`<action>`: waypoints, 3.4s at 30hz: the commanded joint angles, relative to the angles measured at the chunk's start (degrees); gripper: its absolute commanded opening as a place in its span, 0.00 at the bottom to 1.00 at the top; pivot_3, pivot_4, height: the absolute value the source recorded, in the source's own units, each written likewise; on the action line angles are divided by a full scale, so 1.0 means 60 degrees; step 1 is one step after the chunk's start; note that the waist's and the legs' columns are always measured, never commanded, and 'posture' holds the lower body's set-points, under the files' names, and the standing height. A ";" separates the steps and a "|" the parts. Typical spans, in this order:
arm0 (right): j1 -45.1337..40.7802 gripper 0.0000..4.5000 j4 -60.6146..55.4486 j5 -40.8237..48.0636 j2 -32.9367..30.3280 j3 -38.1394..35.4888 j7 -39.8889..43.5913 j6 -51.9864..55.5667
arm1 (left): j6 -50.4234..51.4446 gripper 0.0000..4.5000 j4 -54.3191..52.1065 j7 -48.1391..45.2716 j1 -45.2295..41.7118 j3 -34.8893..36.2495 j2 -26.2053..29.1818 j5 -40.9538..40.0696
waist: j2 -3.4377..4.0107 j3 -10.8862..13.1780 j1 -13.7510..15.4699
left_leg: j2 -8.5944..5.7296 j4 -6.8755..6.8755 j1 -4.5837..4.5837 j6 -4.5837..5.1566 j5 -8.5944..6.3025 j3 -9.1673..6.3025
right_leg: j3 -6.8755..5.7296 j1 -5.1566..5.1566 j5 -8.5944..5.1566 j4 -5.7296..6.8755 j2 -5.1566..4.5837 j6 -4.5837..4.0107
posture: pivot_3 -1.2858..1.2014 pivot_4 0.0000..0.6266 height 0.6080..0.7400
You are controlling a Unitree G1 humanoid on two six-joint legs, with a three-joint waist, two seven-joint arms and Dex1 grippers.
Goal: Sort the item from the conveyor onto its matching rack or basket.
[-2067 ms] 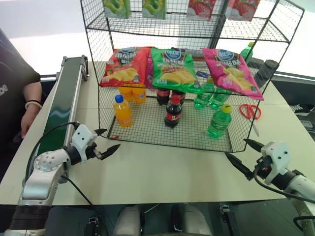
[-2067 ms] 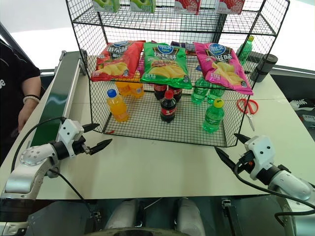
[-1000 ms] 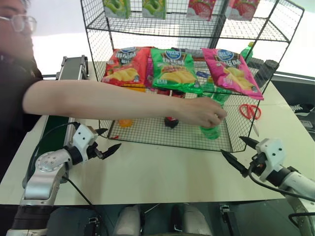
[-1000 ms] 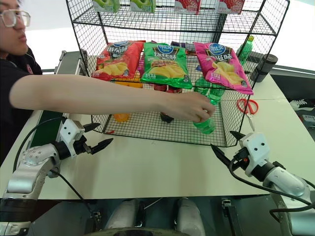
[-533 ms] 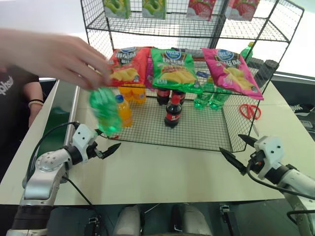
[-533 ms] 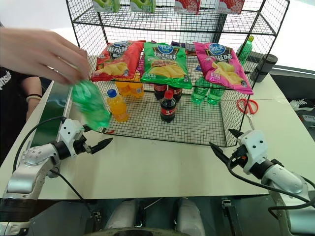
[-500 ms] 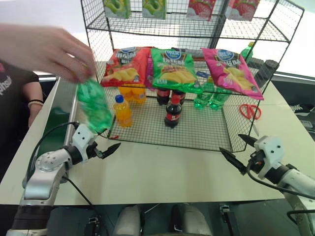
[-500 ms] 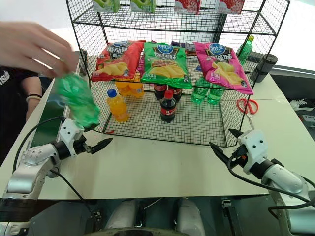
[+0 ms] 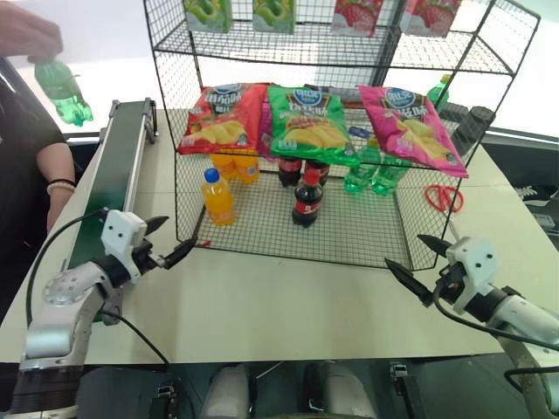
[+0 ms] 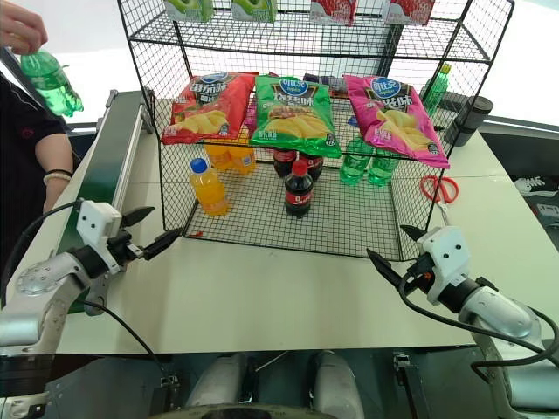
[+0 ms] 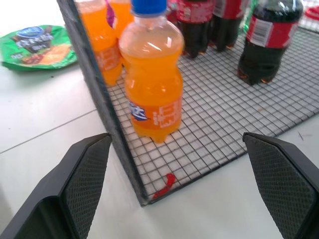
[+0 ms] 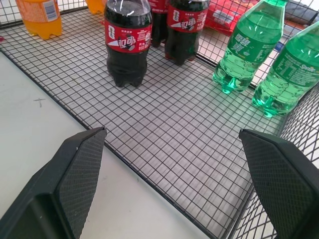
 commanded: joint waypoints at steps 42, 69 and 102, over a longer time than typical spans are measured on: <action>-0.0038 0.99 -0.1434 0.0417 -0.0103 0.0370 -0.0255 0.0651 | -0.0011 1.00 0.0199 0.3514 0.0587 0.2862 -0.0711 -0.0297 | -0.0060 -0.0036 0.0008 | 0.0000 0.0002 -0.0002 -0.0001 0.0000 0.0001 | 0.0010 -0.0003 0.0002 -0.0001 -0.0012 -0.0002 | 0.52 0.24 0.95; -0.0545 0.99 -0.1765 0.0196 -0.0137 0.1288 -0.0185 0.0845 | -0.0667 1.00 0.1110 0.4238 0.0248 0.2958 -0.0989 -0.0171 | -0.0074 -0.0045 0.0006 | 0.0000 0.0002 -0.0006 -0.0001 0.0000 0.0001 | 0.0009 -0.0008 0.0003 -0.0001 -0.0013 -0.0003 | 0.52 0.24 0.95; -0.0023 0.99 -0.0748 -0.0452 0.0231 0.1783 0.0117 -0.0840 | -0.2351 1.00 0.2796 0.4169 -0.0405 0.2747 -0.1299 0.0174 | -0.0091 -0.0055 0.0007 | 0.0001 0.0003 -0.0004 -0.0001 0.0000 0.0004 | 0.0007 -0.0006 0.0006 -0.0001 -0.0015 0.0001 | 0.52 0.24 0.95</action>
